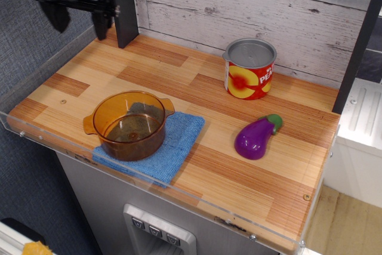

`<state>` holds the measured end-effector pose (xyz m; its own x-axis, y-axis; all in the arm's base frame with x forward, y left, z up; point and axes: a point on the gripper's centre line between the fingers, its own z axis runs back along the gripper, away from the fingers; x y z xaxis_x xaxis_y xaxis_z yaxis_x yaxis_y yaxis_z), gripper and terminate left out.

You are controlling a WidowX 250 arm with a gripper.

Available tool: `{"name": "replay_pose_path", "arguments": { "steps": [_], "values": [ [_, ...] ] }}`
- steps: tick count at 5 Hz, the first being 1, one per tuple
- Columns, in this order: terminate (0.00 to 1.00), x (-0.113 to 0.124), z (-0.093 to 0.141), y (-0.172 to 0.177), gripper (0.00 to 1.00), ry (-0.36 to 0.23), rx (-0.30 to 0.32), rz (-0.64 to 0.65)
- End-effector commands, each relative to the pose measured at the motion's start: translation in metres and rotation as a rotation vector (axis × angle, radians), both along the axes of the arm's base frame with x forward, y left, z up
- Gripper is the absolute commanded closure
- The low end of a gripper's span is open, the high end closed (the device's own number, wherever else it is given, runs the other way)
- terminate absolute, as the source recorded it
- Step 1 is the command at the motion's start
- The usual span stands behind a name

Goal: Place the can behind and left of the eggplant

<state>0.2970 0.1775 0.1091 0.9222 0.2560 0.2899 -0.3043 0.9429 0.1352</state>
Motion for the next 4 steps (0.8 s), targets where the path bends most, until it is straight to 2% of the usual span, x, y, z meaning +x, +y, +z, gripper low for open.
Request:
{"name": "replay_pose_path", "arguments": {
  "steps": [1,2,4],
  "values": [
    [0.0,-0.041,0.012,0.003,0.0,-0.009,0.015,0.024],
    [0.0,-0.058,0.007,0.0,0.0,0.009,-0.002,0.02],
    [0.0,-0.074,0.008,-0.009,0.0,-0.01,0.016,-0.058]
  ]
}}
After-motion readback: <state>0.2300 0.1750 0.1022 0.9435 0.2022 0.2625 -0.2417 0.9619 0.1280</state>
